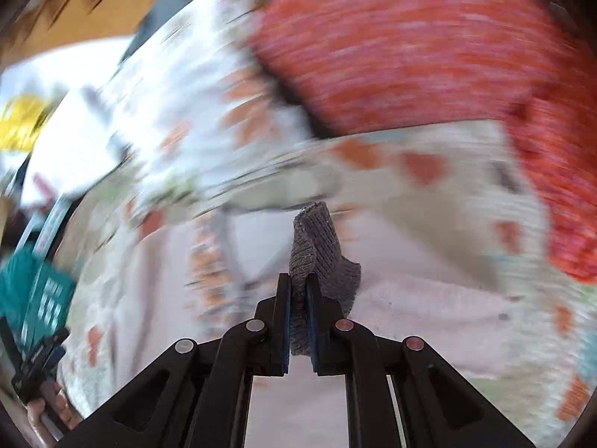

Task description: Fold small clothes

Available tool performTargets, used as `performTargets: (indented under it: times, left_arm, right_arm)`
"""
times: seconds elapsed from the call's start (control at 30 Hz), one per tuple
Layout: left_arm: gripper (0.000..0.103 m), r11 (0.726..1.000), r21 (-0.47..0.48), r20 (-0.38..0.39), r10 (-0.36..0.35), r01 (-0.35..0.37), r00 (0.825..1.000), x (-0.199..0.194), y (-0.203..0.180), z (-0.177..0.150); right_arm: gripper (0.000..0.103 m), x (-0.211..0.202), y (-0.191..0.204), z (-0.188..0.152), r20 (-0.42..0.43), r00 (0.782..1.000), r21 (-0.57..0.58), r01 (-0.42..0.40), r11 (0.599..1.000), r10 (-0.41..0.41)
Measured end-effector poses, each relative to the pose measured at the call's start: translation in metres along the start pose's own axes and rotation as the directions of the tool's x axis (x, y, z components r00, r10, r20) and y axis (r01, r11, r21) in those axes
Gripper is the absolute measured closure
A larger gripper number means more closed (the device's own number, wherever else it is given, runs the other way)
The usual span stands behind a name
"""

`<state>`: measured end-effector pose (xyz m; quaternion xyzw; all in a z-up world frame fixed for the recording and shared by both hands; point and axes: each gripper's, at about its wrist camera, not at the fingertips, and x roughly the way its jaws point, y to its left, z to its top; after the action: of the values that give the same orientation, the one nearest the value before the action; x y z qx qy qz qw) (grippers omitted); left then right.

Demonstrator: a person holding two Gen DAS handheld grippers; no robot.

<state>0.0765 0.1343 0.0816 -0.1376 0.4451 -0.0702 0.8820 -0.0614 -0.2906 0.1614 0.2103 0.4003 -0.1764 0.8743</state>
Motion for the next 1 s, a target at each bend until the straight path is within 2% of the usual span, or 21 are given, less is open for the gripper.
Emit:
performTargets:
  times: [0.13, 0.23, 0.33, 0.47, 0.57, 0.73, 0.83, 0.9, 0.93, 0.97, 1.0]
  left_arm:
    - [0.015, 0.999, -0.036, 0.003, 0.035, -0.035, 0.999, 0.001, 0.019, 0.01]
    - [0.015, 0.998, -0.055, 0.005, 0.043, -0.043, 0.999, 0.0, 0.03, 0.016]
    - [0.015, 0.997, -0.062, 0.001, 0.047, -0.047, 0.999, 0.001, 0.035, 0.019]
    - [0.015, 0.996, -0.084, 0.006, 0.042, -0.041, 0.999, 0.0, 0.041, 0.024]
    - [0.015, 0.995, -0.089, 0.021, 0.045, -0.043, 0.999, -0.003, 0.041, 0.026]
    - [0.015, 0.993, -0.102, 0.022, 0.057, -0.055, 0.998, -0.002, 0.045, 0.028]
    - [0.015, 0.991, -0.104, 0.032, 0.084, -0.08, 0.996, -0.005, 0.053, 0.03]
    - [0.015, 0.986, -0.131, 0.046, 0.107, -0.1, 0.993, -0.008, 0.064, 0.032]
    - [0.015, 0.983, -0.149, 0.05, 0.115, -0.106, 0.992, -0.009, 0.07, 0.033]
    - [0.015, 0.979, -0.172, 0.052, 0.12, -0.109, 0.991, -0.01, 0.078, 0.034]
    - [0.015, 0.975, -0.192, 0.051, 0.122, -0.11, 0.991, -0.011, 0.085, 0.035]
  right_arm:
    - [0.095, 0.07, 0.102, -0.006, -0.089, 0.99, -0.105, -0.115, 0.988, 0.106]
    - [0.095, 0.113, 0.16, -0.02, -0.148, 0.982, -0.166, -0.142, 0.976, 0.117]
    - [0.095, 0.152, 0.195, -0.033, -0.195, 0.975, -0.191, -0.146, 0.971, 0.108]
    - [0.094, 0.189, 0.215, -0.046, -0.241, 0.969, -0.213, -0.109, 0.971, 0.056]
    - [0.091, 0.204, 0.225, -0.046, -0.263, 0.963, -0.233, -0.128, 0.964, 0.064]
    - [0.09, 0.214, 0.236, -0.037, -0.293, 0.95, -0.236, -0.179, 0.955, 0.105]
    - [0.09, 0.201, 0.242, -0.032, -0.272, 0.955, -0.257, -0.191, 0.947, 0.119]
    - [0.083, 0.178, 0.244, -0.03, -0.217, 0.964, -0.269, -0.212, 0.94, 0.155]
    - [0.071, 0.166, 0.246, -0.031, -0.197, 0.964, -0.275, -0.23, 0.933, 0.179]
    - [0.067, 0.152, 0.247, -0.035, -0.187, 0.962, -0.286, -0.247, 0.926, 0.199]
    - [0.067, 0.142, 0.249, -0.041, -0.186, 0.959, -0.297, -0.261, 0.919, 0.212]
